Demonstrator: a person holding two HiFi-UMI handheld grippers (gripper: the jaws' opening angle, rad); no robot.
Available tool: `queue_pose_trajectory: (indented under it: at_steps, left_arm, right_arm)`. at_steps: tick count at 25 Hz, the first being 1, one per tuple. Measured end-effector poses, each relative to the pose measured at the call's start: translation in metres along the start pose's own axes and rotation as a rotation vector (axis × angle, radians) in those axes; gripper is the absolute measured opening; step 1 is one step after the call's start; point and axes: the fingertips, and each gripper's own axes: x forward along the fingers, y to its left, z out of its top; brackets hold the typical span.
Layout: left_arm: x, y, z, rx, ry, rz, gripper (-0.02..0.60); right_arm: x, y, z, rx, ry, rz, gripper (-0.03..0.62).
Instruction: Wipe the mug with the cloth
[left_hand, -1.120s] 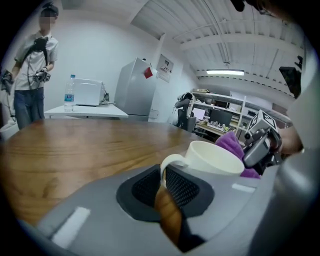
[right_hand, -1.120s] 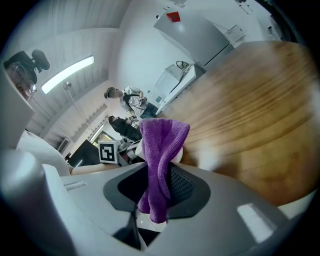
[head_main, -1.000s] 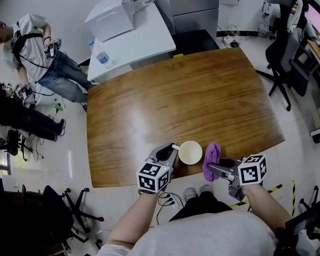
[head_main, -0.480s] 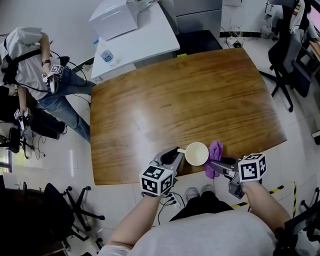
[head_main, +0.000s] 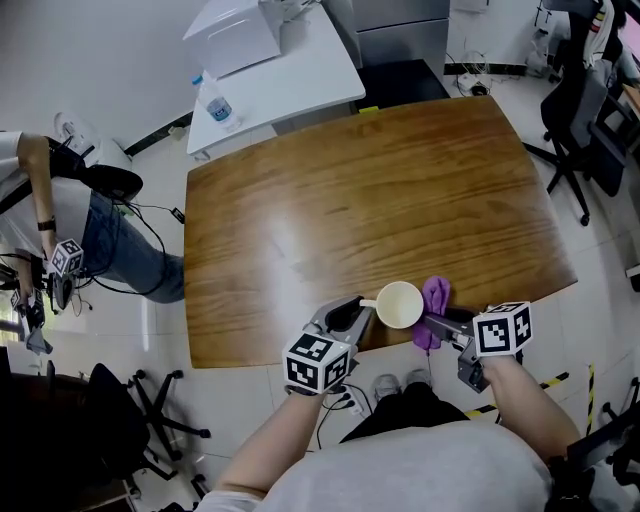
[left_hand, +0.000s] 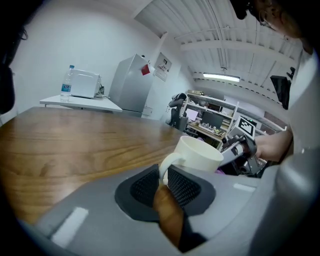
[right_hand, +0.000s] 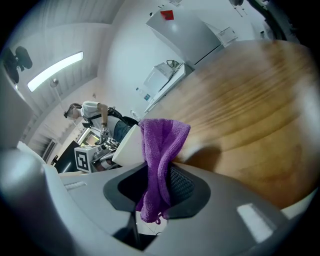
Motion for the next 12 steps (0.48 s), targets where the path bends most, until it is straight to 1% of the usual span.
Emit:
queue_pose_trajectory:
  at_steps: [3,6,12]
  left_arm:
    - [0.001,-0.003,-0.002,0.009,0.006,-0.016,0.057]
    - [0.001,-0.006,-0.003,0.011,0.010,-0.024,0.060]
    - [0.000,-0.016,-0.005,0.014,0.022,-0.052,0.063]
  right_arm:
    - [-0.001,-0.008,0.013,0.002,-0.029,-0.019,0.106]
    - [-0.007,-0.008,0.019,0.013,-0.049,-0.018,0.106]
    - [-0.035,0.026,0.027,-0.007,-0.110,0.031,0.106]
